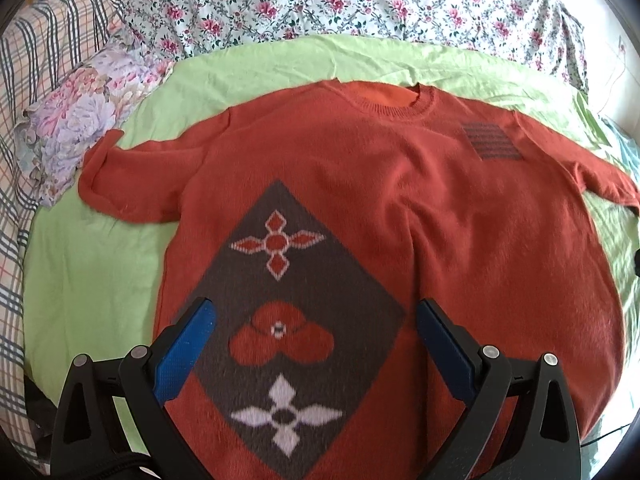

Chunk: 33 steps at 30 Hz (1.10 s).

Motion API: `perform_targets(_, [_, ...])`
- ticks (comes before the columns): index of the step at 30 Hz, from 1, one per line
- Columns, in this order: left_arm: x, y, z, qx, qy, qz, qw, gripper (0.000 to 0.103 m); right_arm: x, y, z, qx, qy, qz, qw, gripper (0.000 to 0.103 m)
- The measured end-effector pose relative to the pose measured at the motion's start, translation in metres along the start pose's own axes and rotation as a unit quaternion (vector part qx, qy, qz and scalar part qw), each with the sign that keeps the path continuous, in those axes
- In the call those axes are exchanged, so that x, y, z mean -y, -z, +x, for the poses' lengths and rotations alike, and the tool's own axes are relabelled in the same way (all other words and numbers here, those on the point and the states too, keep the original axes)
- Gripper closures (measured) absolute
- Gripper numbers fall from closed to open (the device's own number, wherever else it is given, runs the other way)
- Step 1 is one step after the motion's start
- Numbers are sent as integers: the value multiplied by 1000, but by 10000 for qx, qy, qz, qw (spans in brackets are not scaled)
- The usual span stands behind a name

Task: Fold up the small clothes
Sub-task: 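Grasp the sweater sleeve cuff with the right gripper and lift it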

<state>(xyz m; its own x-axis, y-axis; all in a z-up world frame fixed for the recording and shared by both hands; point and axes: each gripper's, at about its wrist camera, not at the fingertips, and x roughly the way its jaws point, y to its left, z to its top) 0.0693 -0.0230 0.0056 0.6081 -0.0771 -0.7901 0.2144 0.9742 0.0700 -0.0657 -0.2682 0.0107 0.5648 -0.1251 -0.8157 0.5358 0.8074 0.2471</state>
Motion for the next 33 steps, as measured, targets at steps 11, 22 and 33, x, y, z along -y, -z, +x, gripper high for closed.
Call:
perform_targets(11, [20,-16,15,-53,207,134,9997,3,183,-56,-41,1273,1302,1851,9657,18])
perform_targets(22, [14,-13,34,-266,107,83,9996,3,308,-125,-26,1702,1829,2911,9235,72])
perform_targets(33, [-5,-11,44,-337,315,-189,9988,3,152,-155,-22,1679,679,1123,9770,95])
